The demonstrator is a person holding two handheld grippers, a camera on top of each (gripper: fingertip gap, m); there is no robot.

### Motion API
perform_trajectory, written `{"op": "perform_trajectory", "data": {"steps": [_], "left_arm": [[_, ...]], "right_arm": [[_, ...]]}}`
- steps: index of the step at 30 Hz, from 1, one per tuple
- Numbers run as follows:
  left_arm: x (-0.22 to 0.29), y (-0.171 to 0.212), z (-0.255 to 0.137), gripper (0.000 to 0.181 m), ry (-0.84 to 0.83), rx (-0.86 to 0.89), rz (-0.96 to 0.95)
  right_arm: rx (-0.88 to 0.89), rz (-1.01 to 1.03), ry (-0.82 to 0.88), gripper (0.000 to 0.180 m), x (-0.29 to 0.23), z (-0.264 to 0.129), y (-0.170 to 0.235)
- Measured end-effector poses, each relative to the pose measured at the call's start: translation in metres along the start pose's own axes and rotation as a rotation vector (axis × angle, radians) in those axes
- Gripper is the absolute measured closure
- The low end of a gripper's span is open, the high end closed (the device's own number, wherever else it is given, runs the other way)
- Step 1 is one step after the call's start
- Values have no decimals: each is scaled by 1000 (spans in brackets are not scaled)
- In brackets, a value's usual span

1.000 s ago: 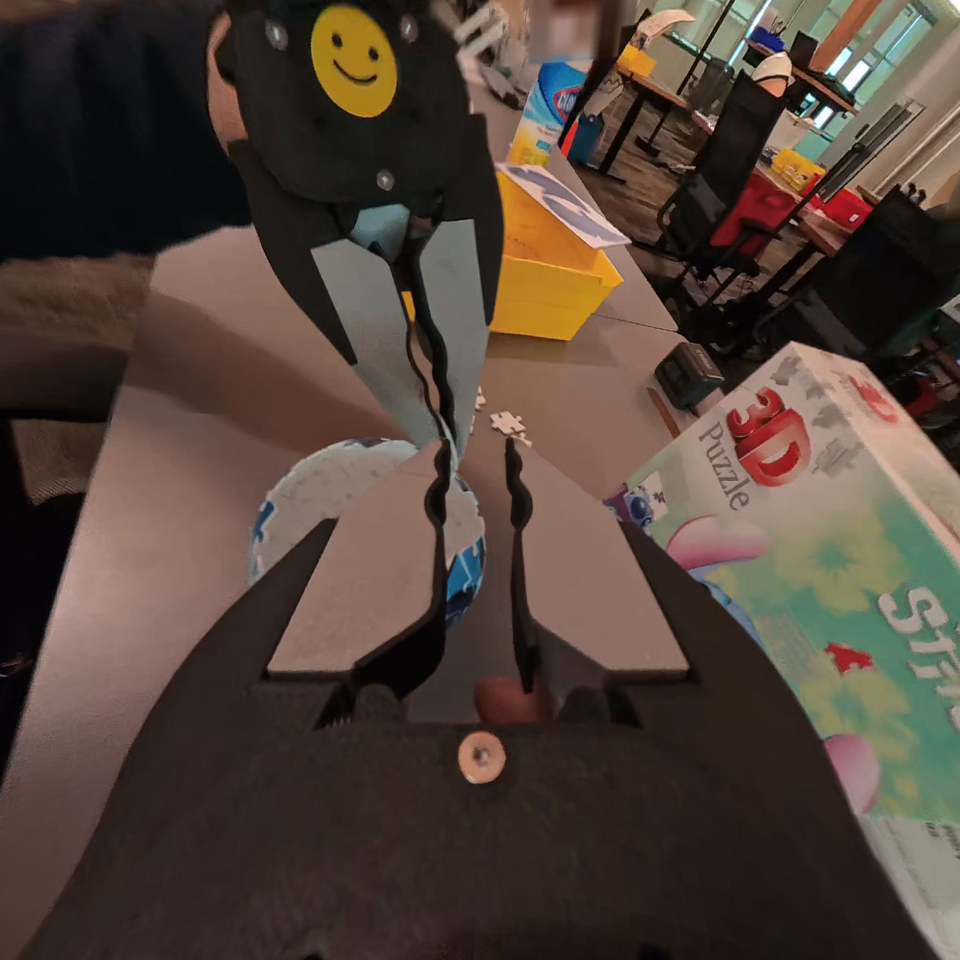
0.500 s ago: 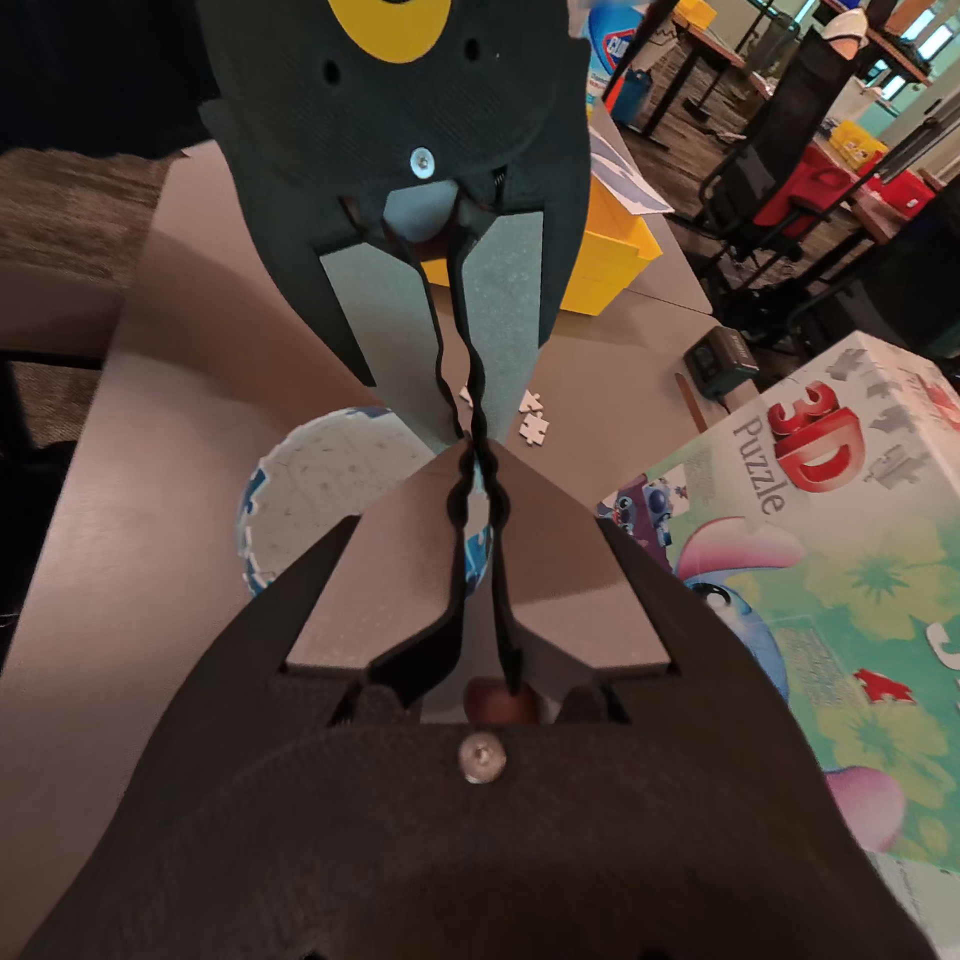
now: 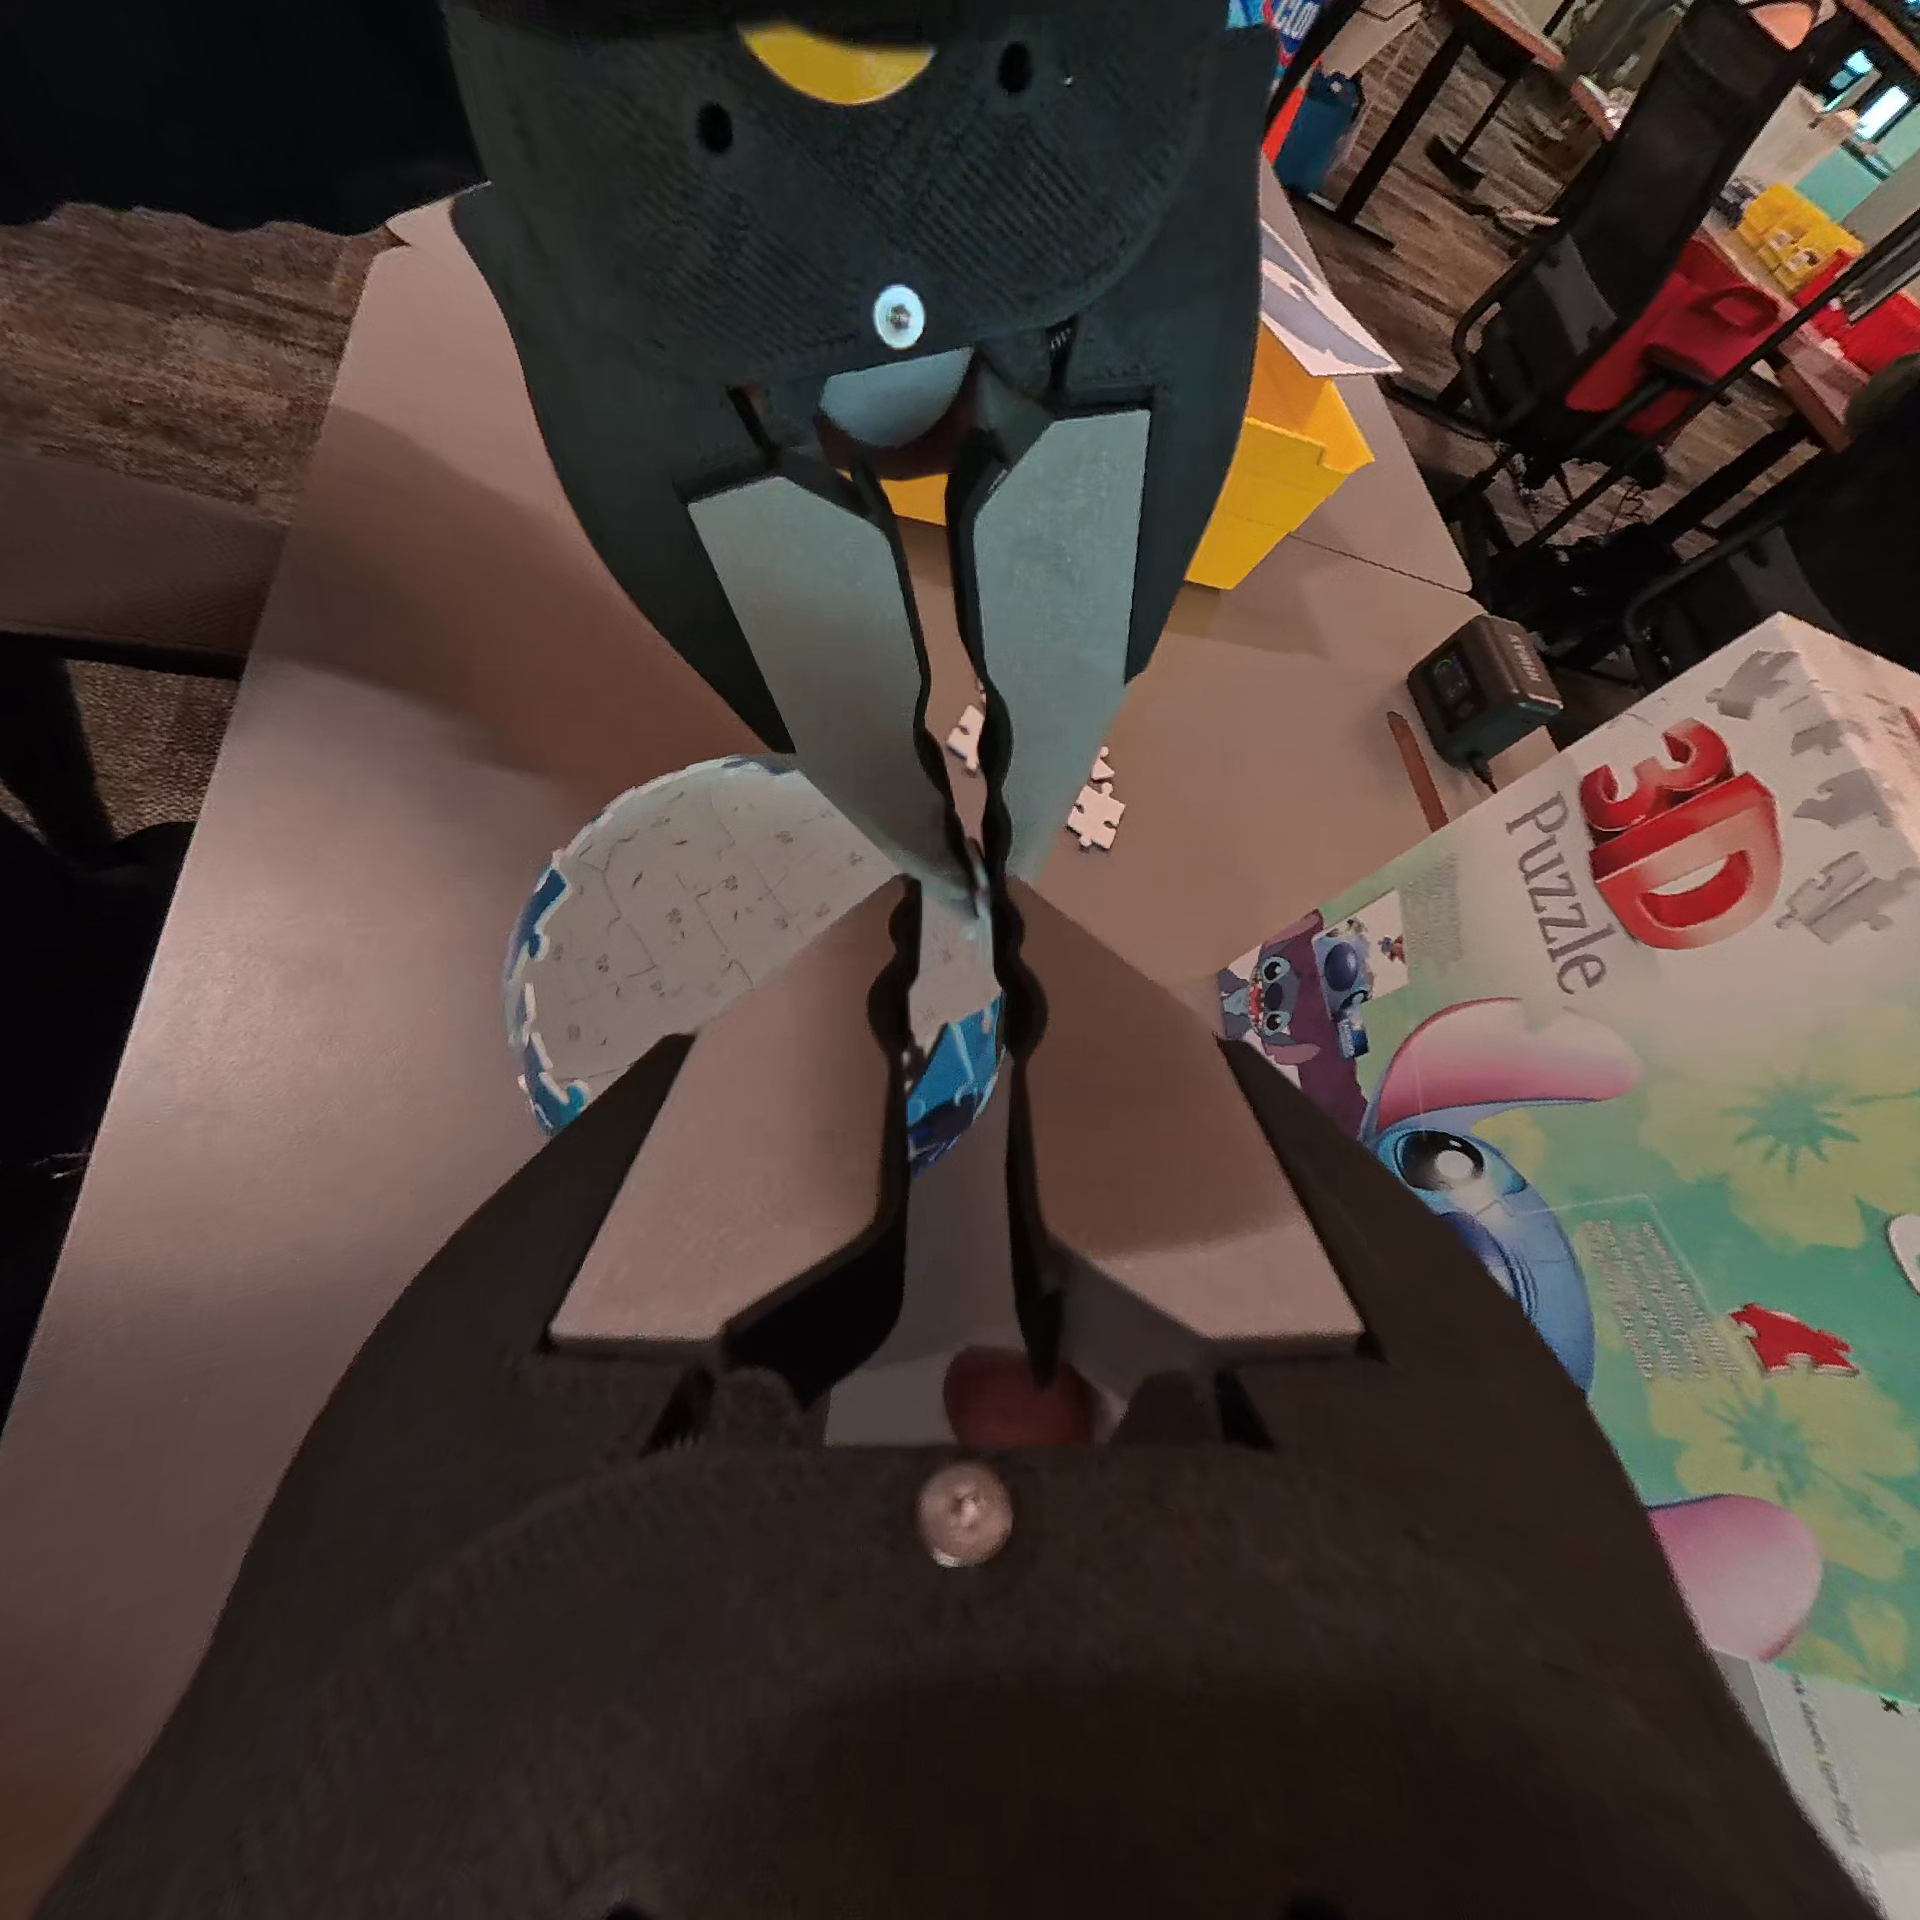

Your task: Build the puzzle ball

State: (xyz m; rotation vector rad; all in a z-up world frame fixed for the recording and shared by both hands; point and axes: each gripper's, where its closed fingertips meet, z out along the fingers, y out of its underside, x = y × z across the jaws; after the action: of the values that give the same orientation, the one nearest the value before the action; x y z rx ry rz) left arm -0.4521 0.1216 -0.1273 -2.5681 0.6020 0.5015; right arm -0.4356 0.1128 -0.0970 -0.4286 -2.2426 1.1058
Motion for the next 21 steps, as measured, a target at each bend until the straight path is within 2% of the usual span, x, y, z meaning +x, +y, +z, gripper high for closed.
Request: {"op": "perform_trajectory", "data": {"steps": [2, 5, 6, 7, 10, 21], "left_arm": [[3, -1, 0, 180, 14, 7, 2], [2, -2, 0, 180, -2, 6, 7], [3, -3, -1, 180, 1, 11, 6], [3, -3, -2, 180, 3, 14, 5], [2, -3, -2, 180, -5, 11, 8], [3, 1, -1, 180, -9, -19, 20]], "right_arm": [[-1, 2, 38, 179, 6, -1, 0], [-3, 5, 18, 179, 4, 0, 2], [-2, 6, 12, 171, 3, 0, 1], [5, 9, 12, 171, 3, 0, 0], [10, 9, 18, 177, 4, -1, -1], [-8, 13, -6, 179, 1, 7, 5]]}}
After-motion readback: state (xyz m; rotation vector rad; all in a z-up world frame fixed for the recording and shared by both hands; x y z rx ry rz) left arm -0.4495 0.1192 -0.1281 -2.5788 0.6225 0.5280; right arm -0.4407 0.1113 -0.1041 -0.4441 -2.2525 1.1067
